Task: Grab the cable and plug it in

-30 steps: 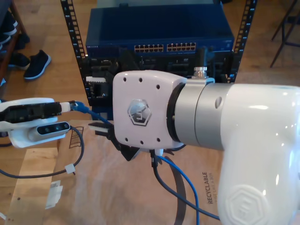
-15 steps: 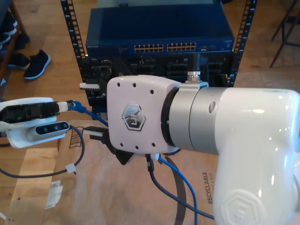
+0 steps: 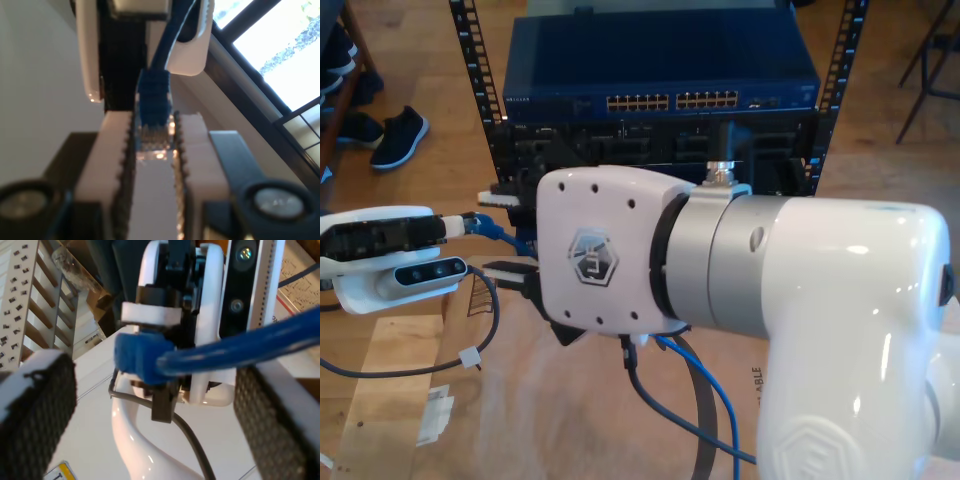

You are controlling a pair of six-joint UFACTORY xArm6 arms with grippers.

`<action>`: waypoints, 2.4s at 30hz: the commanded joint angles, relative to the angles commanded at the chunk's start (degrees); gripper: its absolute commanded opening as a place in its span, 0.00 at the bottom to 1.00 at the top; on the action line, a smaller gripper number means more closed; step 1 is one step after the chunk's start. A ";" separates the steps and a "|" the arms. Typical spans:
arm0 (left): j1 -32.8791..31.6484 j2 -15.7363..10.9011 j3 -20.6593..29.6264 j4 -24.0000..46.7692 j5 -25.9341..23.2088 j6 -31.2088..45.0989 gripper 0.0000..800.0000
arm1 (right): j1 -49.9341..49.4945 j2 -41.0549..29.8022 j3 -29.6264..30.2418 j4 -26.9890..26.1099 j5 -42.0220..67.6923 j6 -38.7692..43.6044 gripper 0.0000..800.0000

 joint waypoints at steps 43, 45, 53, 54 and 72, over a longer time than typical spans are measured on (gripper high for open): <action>-0.09 -0.35 -0.09 0.00 0.09 -0.18 0.03 | 0.00 0.26 0.53 -0.09 -1.93 0.09 0.29; -0.09 -0.35 -0.09 0.00 0.09 -0.18 0.03 | 0.00 0.26 0.53 -0.09 -1.93 0.09 0.28; -0.18 -0.35 -0.09 0.09 0.00 -0.18 0.03 | 0.00 0.26 0.53 0.00 -1.93 0.18 0.23; -0.26 -0.35 -0.09 0.09 -0.09 -0.26 0.03 | 0.00 0.26 0.53 0.00 -1.93 0.18 0.22; -0.53 -0.35 -0.09 0.18 -0.18 -0.26 0.03 | 0.00 0.62 0.35 0.00 -2.02 0.26 0.12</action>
